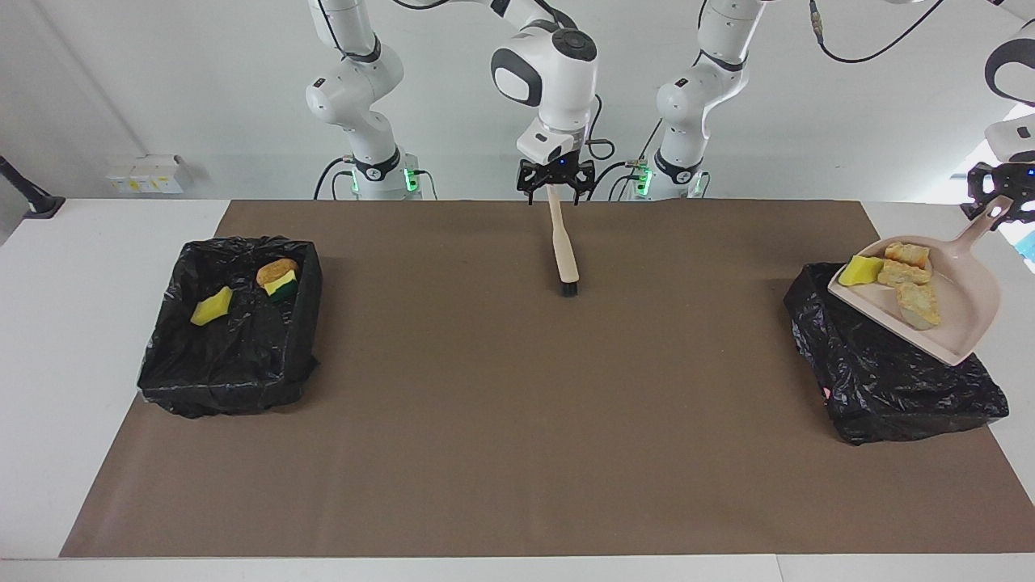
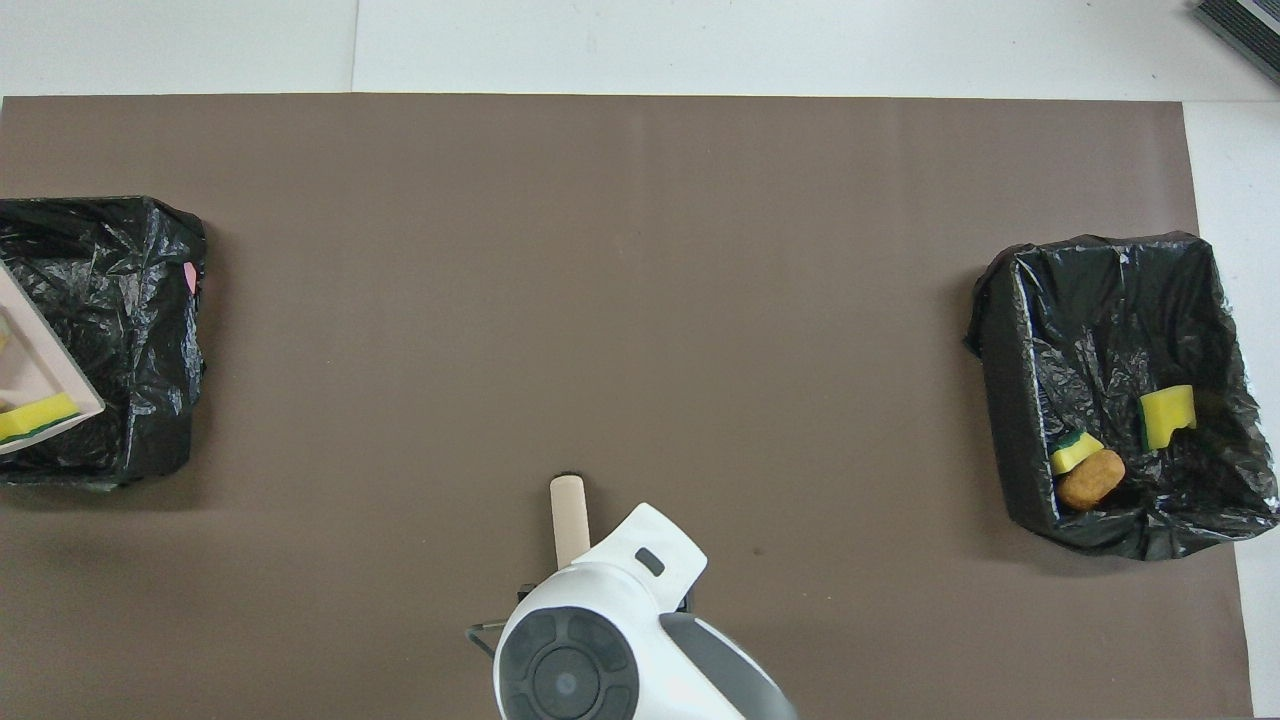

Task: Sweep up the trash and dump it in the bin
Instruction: 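Tip the dustpan into the bin while the right gripper sets the brush down, then bring the empty dustpan back over the table with the left gripper, then lower the dustpan onto the table and open the left gripper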

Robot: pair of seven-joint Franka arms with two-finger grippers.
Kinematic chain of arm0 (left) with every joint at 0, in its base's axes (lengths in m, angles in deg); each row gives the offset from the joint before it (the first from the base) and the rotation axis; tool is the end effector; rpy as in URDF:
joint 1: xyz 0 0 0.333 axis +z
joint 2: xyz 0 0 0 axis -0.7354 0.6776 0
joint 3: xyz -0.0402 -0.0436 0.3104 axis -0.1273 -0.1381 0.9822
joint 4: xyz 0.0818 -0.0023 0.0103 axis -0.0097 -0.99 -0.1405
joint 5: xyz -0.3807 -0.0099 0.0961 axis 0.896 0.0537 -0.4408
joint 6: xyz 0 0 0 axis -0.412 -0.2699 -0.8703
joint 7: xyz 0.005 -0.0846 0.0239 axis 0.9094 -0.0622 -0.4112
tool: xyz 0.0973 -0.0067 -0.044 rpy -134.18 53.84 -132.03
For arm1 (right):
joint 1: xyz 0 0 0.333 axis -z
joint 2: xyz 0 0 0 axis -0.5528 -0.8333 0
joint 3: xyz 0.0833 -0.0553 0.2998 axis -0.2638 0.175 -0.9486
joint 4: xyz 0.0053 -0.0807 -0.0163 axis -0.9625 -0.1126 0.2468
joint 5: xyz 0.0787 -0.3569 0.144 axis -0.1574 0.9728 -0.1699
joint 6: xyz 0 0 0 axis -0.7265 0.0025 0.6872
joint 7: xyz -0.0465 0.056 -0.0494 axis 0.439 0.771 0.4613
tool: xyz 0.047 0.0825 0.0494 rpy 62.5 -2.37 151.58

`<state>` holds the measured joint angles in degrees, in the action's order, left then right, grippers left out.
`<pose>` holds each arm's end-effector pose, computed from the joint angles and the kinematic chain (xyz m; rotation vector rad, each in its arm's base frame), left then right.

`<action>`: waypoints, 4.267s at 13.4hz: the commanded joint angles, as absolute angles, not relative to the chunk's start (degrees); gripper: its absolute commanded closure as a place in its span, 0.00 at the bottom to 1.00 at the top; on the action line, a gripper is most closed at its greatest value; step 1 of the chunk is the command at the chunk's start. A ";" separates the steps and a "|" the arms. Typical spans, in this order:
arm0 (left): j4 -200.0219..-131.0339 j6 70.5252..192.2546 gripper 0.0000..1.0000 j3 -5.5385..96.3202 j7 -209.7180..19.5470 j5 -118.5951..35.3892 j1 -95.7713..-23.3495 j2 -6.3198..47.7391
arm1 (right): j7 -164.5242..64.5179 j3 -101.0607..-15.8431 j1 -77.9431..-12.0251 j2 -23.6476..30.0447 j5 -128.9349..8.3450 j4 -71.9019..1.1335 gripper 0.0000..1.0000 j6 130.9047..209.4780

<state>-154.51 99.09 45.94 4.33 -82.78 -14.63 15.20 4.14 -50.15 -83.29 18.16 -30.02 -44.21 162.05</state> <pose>0.5020 0.3185 0.5403 -2.5697 1.4148 0.2825 0.3642 0.4142 0.4650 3.0985 0.0667 -0.0699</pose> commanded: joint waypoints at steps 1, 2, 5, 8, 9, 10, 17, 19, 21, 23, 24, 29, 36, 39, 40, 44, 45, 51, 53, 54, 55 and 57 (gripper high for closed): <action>-148.81 99.27 1.00 45.08 4.82 -89.73 -14.29 18.55 | -5.67 -50.37 -77.88 18.01 -29.97 -37.22 0.00 153.35; -148.27 99.27 1.00 44.99 4.82 -92.38 -14.82 19.08 | -8.92 -50.46 -75.77 17.93 -30.06 -35.36 0.00 151.14; -148.00 99.27 1.00 44.38 4.82 -99.41 -17.27 19.61 | -21.13 -50.29 -68.30 18.19 -30.93 -31.58 0.00 146.39; -144.32 99.09 1.00 44.29 5.17 -106.52 -21.31 21.89 | -34.41 -50.37 -58.99 18.19 -31.99 -28.76 0.00 143.30; -143.00 99.00 1.00 44.29 5.96 -109.34 -22.55 22.68 | -38.19 -50.29 -56.35 18.19 -31.82 -27.88 0.00 142.17; -142.29 99.26 1.00 44.29 7.09 -110.41 -22.91 23.21 | -41.62 -50.28 -53.97 18.19 -31.55 -27.44 0.00 141.63; -138.43 100.58 1.00 44.29 10.70 -117.80 -24.84 23.13 | -48.51 -49.93 -39.73 18.19 -28.49 -24.80 0.00 141.63; -137.37 100.41 1.00 44.29 10.71 -117.98 -26.42 23.13 | -48.68 -49.58 -35.69 18.01 -28.48 -24.01 0.00 141.71; -136.58 100.32 1.00 44.29 10.71 -117.98 -27.30 23.22 | -48.68 -49.41 -33.92 18.10 -28.39 -24.01 0.00 141.89; -135.96 99.97 1.00 44.20 10.71 -117.28 -27.57 22.96 | -49.56 -48.71 -32.33 18.10 -28.21 -23.92 0.00 142.07; -135.18 99.27 1.00 44.03 10.62 -116.67 -27.74 22.69 | -48.61 -48.96 -32.42 18.45 -28.65 -23.92 0.00 142.07; -135.43 90.24 1.00 42.97 4.41 -97.97 -27.66 18.05 | -41.39 -49.58 -33.38 21.79 -29.35 -26.38 0.00 142.51; -148.94 80.63 1.00 42.09 -46.62 -73.36 -41.08 8.29 | -41.39 -49.58 -33.21 21.35 -29.53 -25.85 0.00 142.42; -154.57 83.17 1.00 42.00 -62.02 -67.11 -47.50 6.96 | -43.14 -49.58 -33.21 20.65 -28.21 -24.80 0.00 142.33; -156.77 85.10 1.00 42.00 -65.98 -66.05 -49.78 6.96 | -43.41 -49.58 -32.86 20.65 -28.30 -24.62 0.00 142.33; -165.38 98.36 1.00 42.00 -79.42 -64.28 -59.45 6.87 | -42.71 -49.67 -33.29 20.82 -28.30 -24.62 0.00 142.51; -166.88 101.61 1.00 42.00 -82.95 -64.28 -62.17 7.22 | -42.71 -49.76 -33.38 21.00 -28.73 -24.62 0.00 142.42; -168.57 122.71 1.00 42.00 -100.02 -64.28 -75.37 19.95 | -42.71 -56.95 -24.25 21.18 -29.27 -24.62 0.00 142.15; -168.22 123.60 1.00 42.00 -101.17 -64.10 -76.69 20.67 | -42.71 -56.53 -24.50 21.44 -29.62 -24.53 0.00 141.54; -167.69 123.87 1.00 42.00 -103.79 -63.93 -77.05 22.32 | -42.71 -56.09 -25.64 21.53 -29.27 -24.53 0.00 141.45; -167.77 123.88 1.00 41.92 -104.07 -63.93 -77.14 22.69 | -42.71 -53.82 -27.65 21.53 -28.83 -24.53 0.00 141.45; -167.86 123.79 1.00 41.83 -104.34 -63.84 -77.58 22.69 | -42.88 -52.22 -28.46 21.53 -29.53 -24.53 0.00 141.28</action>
<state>-168.77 123.79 40.83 -103.36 -64.79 -76.20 22.73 -42.41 -53.71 -27.58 21.03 -29.19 -24.87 142.91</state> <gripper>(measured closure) 0.678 0.000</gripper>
